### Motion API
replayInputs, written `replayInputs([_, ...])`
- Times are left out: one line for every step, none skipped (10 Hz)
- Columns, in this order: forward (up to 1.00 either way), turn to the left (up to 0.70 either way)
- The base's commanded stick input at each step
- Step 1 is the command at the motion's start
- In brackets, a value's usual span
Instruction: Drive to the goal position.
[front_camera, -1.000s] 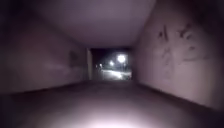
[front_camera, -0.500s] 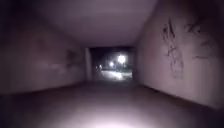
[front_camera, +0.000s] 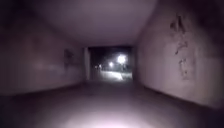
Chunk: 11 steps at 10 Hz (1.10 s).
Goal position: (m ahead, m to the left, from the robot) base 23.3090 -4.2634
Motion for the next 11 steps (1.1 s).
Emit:
replayInputs([0.85, 0.00])
replayInputs([1.00, 0.00])
replayInputs([1.00, 0.00])
replayInputs([1.00, 0.00])
replayInputs([1.00, 0.00])
replayInputs([1.00, 0.00])
replayInputs([1.00, 0.00])
replayInputs([1.00, 0.00])
replayInputs([1.00, 0.00])
replayInputs([1.00, 0.00])
replayInputs([1.00, 0.00])
